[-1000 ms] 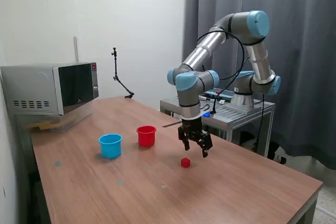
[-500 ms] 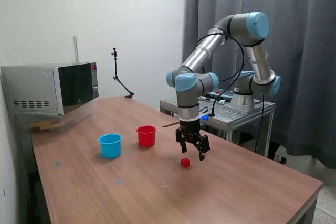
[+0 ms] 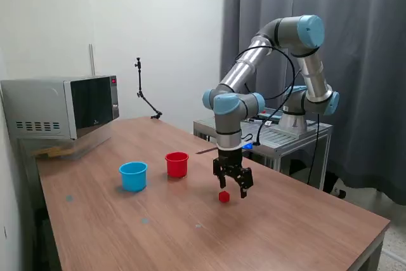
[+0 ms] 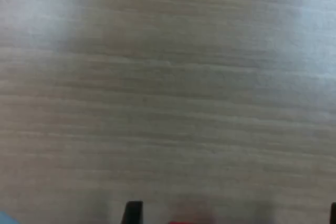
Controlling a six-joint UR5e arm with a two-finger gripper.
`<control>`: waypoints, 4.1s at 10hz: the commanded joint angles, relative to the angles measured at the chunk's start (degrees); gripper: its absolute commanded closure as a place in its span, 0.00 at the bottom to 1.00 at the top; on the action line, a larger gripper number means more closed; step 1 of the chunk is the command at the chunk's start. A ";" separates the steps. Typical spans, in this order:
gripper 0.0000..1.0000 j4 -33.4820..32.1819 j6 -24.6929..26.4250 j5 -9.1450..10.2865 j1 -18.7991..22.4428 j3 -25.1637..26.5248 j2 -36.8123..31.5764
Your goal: Place red objects in the red bin, and blue objects in the blue bin.
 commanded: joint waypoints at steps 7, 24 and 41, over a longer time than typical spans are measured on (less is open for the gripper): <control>0.00 -1.83 -0.24 -0.25 -1.06 -1.93 1.85; 1.00 -1.83 -0.42 -1.31 -0.98 -2.37 1.85; 1.00 1.77 4.85 -7.20 -19.52 1.05 -9.23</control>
